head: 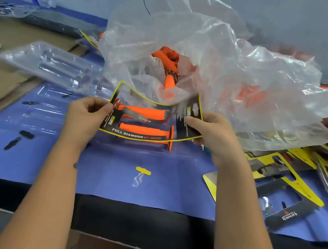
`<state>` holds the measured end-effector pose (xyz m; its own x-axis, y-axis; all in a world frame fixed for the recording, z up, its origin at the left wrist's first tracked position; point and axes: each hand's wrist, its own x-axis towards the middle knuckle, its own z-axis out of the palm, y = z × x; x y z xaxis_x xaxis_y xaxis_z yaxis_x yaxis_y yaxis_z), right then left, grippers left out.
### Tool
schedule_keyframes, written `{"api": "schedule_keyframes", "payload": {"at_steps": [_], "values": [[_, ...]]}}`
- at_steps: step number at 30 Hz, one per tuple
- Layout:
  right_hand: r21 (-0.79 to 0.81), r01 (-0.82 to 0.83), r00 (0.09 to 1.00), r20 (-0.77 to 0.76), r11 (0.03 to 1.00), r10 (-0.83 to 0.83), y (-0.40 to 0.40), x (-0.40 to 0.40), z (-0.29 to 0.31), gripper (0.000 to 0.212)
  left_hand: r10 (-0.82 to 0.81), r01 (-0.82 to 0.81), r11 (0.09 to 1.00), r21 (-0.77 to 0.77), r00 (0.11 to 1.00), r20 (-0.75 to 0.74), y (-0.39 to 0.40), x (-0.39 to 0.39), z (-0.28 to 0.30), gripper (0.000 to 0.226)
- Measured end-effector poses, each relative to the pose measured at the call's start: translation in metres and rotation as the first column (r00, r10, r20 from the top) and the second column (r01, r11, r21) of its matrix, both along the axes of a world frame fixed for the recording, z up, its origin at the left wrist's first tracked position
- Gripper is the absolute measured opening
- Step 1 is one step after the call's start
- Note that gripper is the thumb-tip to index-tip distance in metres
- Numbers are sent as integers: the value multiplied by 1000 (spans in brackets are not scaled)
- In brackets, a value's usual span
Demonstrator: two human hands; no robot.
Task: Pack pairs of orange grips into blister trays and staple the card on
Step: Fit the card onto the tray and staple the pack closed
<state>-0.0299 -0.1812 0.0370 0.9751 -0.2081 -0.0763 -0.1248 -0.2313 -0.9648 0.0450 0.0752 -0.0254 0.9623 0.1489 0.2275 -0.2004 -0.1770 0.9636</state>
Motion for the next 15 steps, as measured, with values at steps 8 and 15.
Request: {"api": "schedule_keyframes", "payload": {"at_steps": [8, 15], "values": [[133, -127, 988, -74, 983, 138, -19, -5, -10, 7, -69, 69, 997, -29, 998, 11, -4, 0, 2, 19], [56, 109, 993, 44, 992, -112, -7, 4, -16, 23, 108, -110, 989, 96, 994, 32, -10, -1, 2, 28]]}}
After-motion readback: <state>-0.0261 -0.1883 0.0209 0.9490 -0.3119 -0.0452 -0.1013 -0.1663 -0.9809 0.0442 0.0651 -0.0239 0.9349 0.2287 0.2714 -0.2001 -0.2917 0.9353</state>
